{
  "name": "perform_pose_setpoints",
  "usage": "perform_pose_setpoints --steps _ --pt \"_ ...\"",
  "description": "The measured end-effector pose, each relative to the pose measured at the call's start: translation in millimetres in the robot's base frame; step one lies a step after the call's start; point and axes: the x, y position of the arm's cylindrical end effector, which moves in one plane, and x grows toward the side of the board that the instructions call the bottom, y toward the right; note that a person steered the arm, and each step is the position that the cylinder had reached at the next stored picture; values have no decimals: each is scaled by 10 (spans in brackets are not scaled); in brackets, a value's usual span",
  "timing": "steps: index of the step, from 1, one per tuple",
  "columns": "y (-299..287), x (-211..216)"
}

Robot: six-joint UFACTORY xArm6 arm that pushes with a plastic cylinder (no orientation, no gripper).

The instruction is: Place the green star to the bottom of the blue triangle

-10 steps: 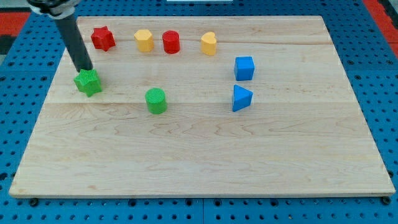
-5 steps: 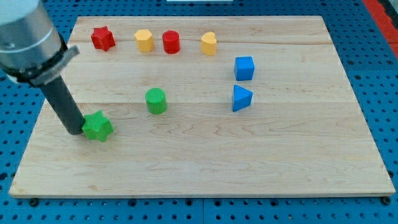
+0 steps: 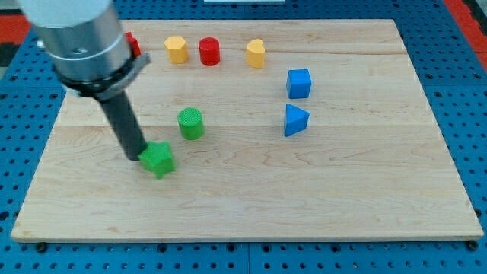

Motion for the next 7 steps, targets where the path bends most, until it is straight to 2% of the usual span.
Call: perform_pose_setpoints --steps 2,5,6,7 --pt "388 334" --pt "1324 352" --pt "1307 715" --pt "1605 778"
